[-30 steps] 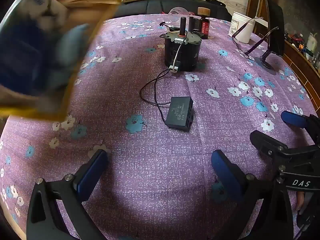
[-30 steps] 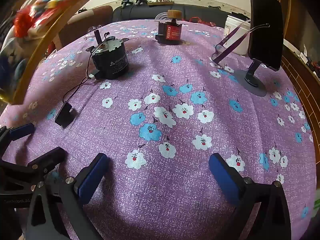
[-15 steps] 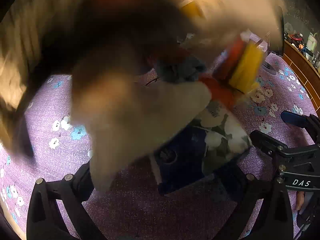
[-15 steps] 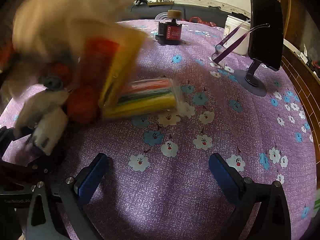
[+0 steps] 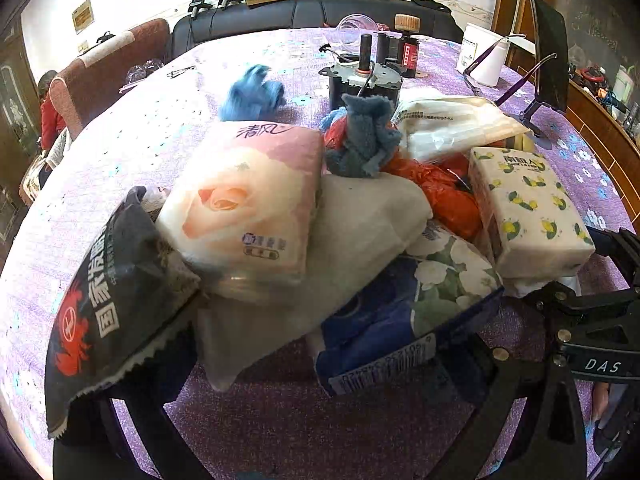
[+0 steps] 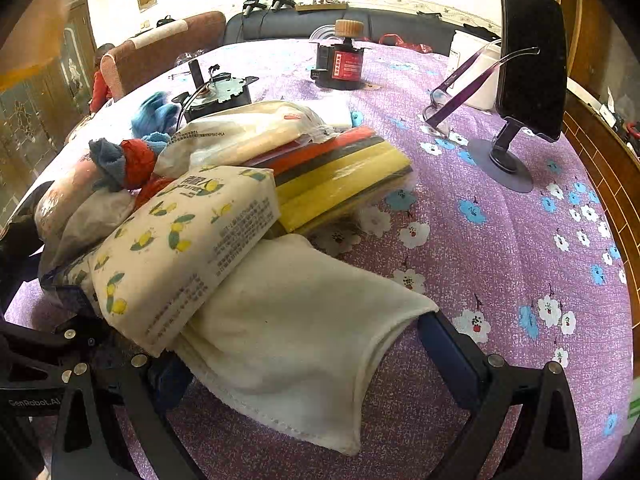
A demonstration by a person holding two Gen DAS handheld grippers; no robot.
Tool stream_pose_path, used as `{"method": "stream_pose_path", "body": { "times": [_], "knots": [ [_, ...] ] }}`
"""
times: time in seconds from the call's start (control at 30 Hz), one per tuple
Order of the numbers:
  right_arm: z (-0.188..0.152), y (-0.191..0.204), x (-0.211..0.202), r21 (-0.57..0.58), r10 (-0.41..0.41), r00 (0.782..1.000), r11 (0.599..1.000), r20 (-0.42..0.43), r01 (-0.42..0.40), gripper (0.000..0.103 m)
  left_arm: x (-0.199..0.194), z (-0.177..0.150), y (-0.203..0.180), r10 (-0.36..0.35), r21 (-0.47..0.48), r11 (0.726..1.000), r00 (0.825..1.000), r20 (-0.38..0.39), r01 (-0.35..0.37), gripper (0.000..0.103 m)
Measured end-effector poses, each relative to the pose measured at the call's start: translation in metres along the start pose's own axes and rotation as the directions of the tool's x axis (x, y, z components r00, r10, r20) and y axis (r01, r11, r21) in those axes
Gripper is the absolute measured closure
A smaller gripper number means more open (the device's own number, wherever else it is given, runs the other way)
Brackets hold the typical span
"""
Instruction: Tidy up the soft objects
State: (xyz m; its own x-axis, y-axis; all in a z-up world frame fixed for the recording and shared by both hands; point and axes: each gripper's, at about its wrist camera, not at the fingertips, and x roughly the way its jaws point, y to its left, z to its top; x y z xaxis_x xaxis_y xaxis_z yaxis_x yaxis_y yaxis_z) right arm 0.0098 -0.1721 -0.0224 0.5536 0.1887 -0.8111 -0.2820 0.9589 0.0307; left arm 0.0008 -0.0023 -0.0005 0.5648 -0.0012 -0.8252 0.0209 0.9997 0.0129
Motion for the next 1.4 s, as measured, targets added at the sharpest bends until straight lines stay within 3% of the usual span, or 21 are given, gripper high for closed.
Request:
{"method": "stream_pose_path", "body": {
  "times": [1.4],
  "knots": [
    [0.0018, 0.0017, 0.0017, -0.002, 0.001, 1.000, 1.000, 0.000, -0.001, 0.001, 0.0005, -0.0005, 0.0004, -0.001, 0.000, 1.000, 1.000, 0.001, 0.001, 0.000]
  ]
}}
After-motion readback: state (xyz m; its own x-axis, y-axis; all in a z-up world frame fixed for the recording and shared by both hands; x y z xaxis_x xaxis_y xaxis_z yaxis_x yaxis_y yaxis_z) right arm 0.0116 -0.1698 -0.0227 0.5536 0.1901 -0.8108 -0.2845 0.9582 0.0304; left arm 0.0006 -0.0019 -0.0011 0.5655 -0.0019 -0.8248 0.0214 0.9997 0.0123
